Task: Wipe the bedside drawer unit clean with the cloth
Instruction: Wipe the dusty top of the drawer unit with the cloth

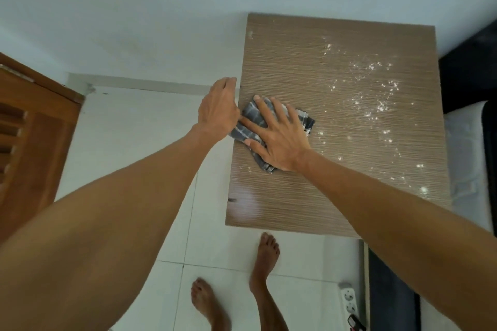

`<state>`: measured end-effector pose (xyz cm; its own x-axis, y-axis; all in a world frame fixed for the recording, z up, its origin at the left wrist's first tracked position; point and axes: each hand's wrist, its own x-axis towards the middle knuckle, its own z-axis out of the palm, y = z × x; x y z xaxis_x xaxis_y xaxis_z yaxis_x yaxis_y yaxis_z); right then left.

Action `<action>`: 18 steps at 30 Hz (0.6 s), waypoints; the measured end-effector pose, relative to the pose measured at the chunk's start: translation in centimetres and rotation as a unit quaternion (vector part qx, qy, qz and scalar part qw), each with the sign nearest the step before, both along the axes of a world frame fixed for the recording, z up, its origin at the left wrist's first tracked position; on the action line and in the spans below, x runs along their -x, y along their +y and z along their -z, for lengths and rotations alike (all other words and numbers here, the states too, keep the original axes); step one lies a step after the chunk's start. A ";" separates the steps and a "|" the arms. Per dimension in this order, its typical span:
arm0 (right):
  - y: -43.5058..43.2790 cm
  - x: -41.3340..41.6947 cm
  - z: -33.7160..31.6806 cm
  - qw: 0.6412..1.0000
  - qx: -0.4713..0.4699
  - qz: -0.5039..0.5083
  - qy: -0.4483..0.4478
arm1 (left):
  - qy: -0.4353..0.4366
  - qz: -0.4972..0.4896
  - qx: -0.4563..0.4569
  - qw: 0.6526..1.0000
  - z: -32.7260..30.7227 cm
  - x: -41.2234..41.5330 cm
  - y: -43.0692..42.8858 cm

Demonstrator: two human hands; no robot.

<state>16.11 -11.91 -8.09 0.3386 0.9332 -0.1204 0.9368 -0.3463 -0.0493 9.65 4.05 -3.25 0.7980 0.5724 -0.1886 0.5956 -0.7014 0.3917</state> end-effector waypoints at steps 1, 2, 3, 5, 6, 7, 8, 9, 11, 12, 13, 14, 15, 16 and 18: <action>-0.5 1.1 -0.1 1.000 0.002 -0.006 0.005 | 0.002 0.013 0.002 1.000 0.0 0.1 -0.1; -1.0 2.1 -0.1 1.000 0.004 -0.013 0.012 | 0.003 0.031 0.003 1.000 0.2 0.2 -0.1; -1.5 3.2 -0.2 1.000 0.003 -0.020 0.021 | 0.004 0.051 0.003 0.999 0.4 0.3 -0.1; -2.6 5.3 -0.5 0.999 -0.005 -0.036 0.038 | 0.009 0.085 0.002 0.996 0.9 0.6 -0.3; -3.2 6.3 -0.5 0.998 -0.008 -0.044 0.045 | 0.012 0.096 0.005 0.995 1.1 0.8 -0.4; -3.8 7.2 -0.6 0.997 -0.012 -0.051 0.051 | 0.016 0.106 0.009 0.994 1.3 0.8 -0.6; -4.3 8.1 -0.6 0.997 -0.018 -0.058 0.056 | 0.021 0.116 0.011 0.993 1.4 0.9 -0.8; -4.9 8.9 -0.6 0.996 -0.025 -0.067 0.060 | 0.027 0.125 0.011 0.992 1.4 0.9 -1.1; -6.1 10.3 -0.4 0.993 -0.038 -0.090 0.065 | 0.041 0.144 0.007 0.989 1.4 0.8 -1.6; -6.6 10.8 -0.2 0.991 -0.039 -0.104 0.068 | 0.047 0.154 0.005 0.987 1.4 0.7 -1.9; -7.2 11.4 0.0 0.989 -0.040 -0.121 0.072 | 0.053 0.161 0.003 0.986 1.3 0.6 -2.1; -7.8 11.9 0.1 0.987 -0.038 -0.138 0.076 | 0.059 0.163 0.002 0.985 1.2 0.6 -2.3; -8.4 12.4 0.0 0.984 -0.039 -0.157 0.077 | 0.065 0.165 0.003 0.984 1.1 0.5 -2.5; -8.9 13.0 -0.1 0.980 -0.046 -0.180 0.076 | 0.070 0.166 0.005 0.984 1.0 0.4 -2.7; -10.2 14.1 -0.9 0.965 -0.053 -0.239 0.092 | 0.080 0.171 0.007 0.982 0.8 0.2 -3.0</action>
